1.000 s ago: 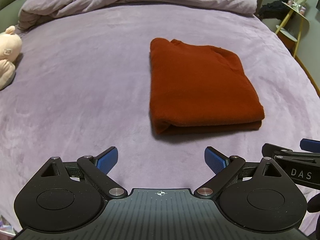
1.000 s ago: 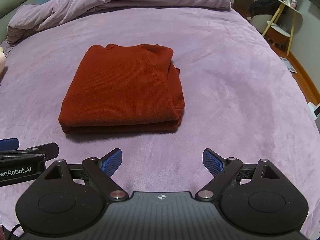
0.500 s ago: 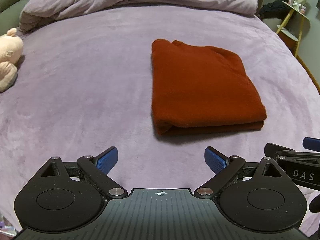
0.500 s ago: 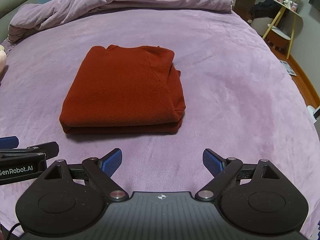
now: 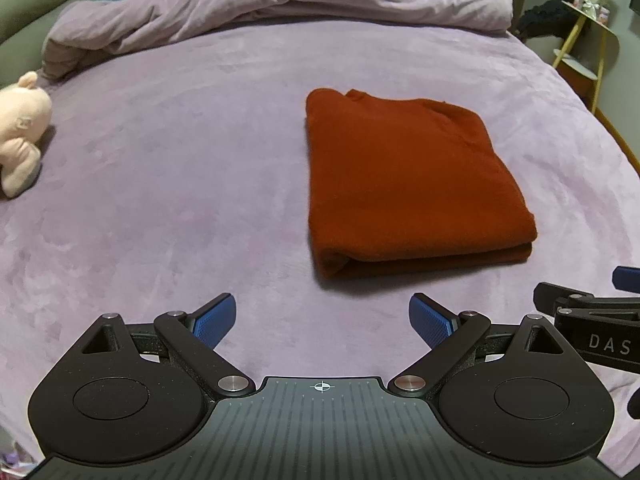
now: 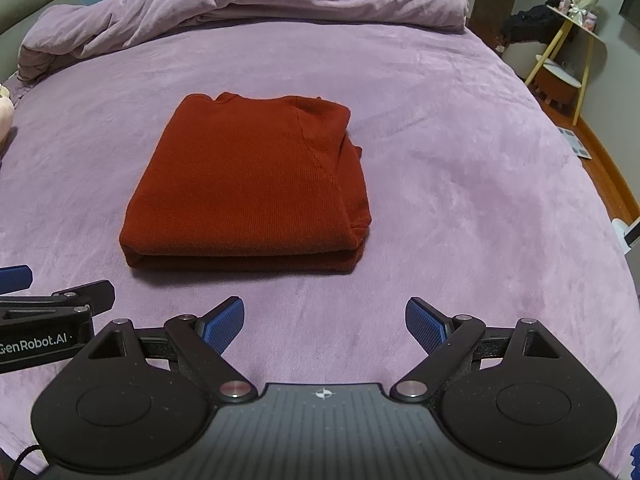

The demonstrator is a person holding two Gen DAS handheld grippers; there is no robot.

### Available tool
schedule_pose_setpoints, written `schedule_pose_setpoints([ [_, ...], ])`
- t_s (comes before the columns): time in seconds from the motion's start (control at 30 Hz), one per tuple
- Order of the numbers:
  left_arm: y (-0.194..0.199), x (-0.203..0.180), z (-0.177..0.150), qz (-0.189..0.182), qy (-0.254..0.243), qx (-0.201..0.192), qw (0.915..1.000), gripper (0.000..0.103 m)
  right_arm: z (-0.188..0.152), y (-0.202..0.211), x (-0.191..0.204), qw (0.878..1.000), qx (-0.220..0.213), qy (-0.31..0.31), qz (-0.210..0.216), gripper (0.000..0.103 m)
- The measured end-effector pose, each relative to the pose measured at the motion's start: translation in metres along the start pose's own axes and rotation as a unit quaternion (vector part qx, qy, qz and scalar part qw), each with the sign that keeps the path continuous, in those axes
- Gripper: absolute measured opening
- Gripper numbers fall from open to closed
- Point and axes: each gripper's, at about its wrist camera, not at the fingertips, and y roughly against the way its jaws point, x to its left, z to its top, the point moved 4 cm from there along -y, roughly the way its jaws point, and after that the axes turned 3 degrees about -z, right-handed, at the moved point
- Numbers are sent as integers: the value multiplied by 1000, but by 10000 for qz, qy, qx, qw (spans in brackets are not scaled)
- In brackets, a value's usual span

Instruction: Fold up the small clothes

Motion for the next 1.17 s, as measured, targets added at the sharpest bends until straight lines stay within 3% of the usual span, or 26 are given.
schedule_pose_setpoints([
  [1.17, -7, -5, 2, 26, -182, 122, 9998, 97, 3, -4, 0, 10000, 26, 60, -5, 88],
])
